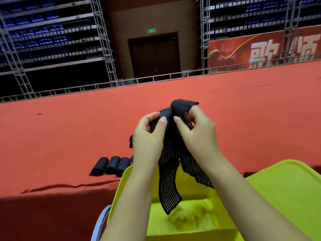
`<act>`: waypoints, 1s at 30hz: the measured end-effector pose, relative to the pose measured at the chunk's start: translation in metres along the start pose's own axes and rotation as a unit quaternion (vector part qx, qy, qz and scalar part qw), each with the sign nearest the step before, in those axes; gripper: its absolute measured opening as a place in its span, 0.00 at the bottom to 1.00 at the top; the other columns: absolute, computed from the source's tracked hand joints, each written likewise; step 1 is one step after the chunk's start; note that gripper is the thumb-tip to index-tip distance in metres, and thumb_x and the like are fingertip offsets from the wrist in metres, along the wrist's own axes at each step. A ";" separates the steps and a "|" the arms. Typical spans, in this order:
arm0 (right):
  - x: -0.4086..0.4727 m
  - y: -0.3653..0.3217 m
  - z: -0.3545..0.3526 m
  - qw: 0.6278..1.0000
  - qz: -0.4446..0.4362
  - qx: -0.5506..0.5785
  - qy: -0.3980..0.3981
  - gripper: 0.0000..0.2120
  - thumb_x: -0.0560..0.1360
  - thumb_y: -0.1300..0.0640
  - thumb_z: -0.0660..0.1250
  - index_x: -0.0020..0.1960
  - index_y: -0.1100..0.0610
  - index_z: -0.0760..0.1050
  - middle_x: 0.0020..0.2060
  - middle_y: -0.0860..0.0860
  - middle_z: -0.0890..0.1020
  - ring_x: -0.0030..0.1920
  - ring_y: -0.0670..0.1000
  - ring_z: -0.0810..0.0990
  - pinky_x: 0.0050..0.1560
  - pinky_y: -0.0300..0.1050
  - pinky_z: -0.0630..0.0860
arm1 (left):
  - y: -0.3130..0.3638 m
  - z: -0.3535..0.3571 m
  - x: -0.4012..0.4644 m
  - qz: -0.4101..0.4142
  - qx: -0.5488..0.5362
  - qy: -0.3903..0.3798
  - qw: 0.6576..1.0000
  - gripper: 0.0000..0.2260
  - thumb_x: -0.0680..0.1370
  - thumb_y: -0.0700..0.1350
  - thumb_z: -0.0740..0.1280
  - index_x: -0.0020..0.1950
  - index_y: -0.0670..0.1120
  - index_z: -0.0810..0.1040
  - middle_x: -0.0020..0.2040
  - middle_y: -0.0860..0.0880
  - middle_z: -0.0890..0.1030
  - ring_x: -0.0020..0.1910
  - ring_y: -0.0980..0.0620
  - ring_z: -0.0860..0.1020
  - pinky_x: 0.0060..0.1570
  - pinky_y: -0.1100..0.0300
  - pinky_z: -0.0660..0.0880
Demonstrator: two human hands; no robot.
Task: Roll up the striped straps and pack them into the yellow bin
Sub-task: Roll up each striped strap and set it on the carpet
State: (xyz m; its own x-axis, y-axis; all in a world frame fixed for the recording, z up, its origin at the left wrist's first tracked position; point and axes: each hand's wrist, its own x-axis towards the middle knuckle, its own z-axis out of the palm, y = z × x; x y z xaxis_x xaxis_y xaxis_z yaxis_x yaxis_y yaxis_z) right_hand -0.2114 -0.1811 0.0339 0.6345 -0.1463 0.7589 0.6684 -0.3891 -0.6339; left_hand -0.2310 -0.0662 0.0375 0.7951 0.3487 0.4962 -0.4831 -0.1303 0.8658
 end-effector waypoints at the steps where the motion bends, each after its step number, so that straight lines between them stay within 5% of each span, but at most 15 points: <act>1: -0.009 0.001 0.002 1.000 0.001 0.001 -0.014 0.08 0.73 0.60 0.70 0.42 0.53 0.71 0.34 0.44 0.75 0.35 0.42 0.73 0.37 0.33 0.67 | -0.001 0.002 -0.005 0.001 0.011 -0.013 1.000 0.08 0.76 0.45 0.71 0.55 0.50 0.80 0.51 0.50 0.83 0.52 0.54 0.81 0.56 0.52 0.78; 7: -0.038 0.012 -0.006 0.995 0.017 -0.020 -0.097 0.18 0.70 0.63 0.69 0.58 0.52 0.77 0.49 0.36 0.72 0.50 0.35 0.70 0.50 0.20 0.64 | -0.014 0.001 -0.026 -0.009 0.038 -0.066 0.997 0.09 0.69 0.51 0.75 0.48 0.55 0.81 0.46 0.55 0.84 0.48 0.56 0.82 0.53 0.52 0.79; 14: -0.052 0.017 -0.025 0.981 0.060 0.025 -0.184 0.17 0.67 0.46 0.68 0.55 0.41 0.78 0.66 0.36 0.70 0.66 0.32 0.65 0.65 0.31 0.64 | -0.021 -0.010 -0.033 -0.002 0.018 -0.103 0.995 0.06 0.74 0.41 0.72 0.46 0.52 0.82 0.42 0.56 0.85 0.44 0.59 0.82 0.46 0.65 0.76; 19: -0.049 0.024 -0.029 0.983 0.117 0.102 -0.098 0.08 0.72 0.52 0.70 0.49 0.42 0.79 0.57 0.39 0.79 0.59 0.37 0.76 0.59 0.42 0.74 | -0.025 -0.011 -0.037 -0.010 -0.012 -0.094 0.995 0.07 0.77 0.40 0.68 0.43 0.50 0.81 0.35 0.59 0.83 0.37 0.66 0.78 0.39 0.73 0.72; 22: -0.046 0.030 -0.029 0.972 0.163 0.159 -0.055 0.15 0.74 0.60 0.70 0.55 0.42 0.74 0.56 0.42 0.79 0.54 0.37 0.79 0.57 0.40 0.75 | -0.025 -0.012 -0.038 -0.015 -0.044 -0.115 0.992 0.05 0.77 0.40 0.67 0.42 0.47 0.81 0.34 0.58 0.82 0.36 0.65 0.78 0.38 0.72 0.73; 26: -0.041 0.032 -0.032 0.940 0.184 0.276 -0.085 0.14 0.71 0.62 0.70 0.54 0.49 0.77 0.52 0.49 0.83 0.52 0.43 0.81 0.53 0.35 0.75 | -0.031 -0.017 -0.037 -0.038 -0.065 -0.167 0.983 0.07 0.71 0.49 0.67 0.40 0.48 0.83 0.38 0.54 0.83 0.40 0.58 0.79 0.42 0.65 0.75; 30: -0.039 0.027 -0.034 0.936 0.141 0.316 -0.062 0.06 0.66 0.60 0.70 0.42 0.58 0.75 0.44 0.46 0.85 0.47 0.42 0.82 0.48 0.33 0.75 | -0.035 -0.016 -0.035 -0.082 -0.082 -0.158 0.981 0.09 0.73 0.49 0.67 0.43 0.47 0.85 0.43 0.48 0.85 0.45 0.52 0.82 0.46 0.57 0.77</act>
State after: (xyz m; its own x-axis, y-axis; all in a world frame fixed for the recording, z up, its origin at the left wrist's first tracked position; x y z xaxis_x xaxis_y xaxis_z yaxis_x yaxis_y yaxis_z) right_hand -0.2317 -0.2171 -0.0077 0.8347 -0.0395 0.5492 0.5381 0.2703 -0.7984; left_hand -0.2484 -0.0588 -0.0111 0.9288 0.0437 0.3680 -0.3702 0.0629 0.9268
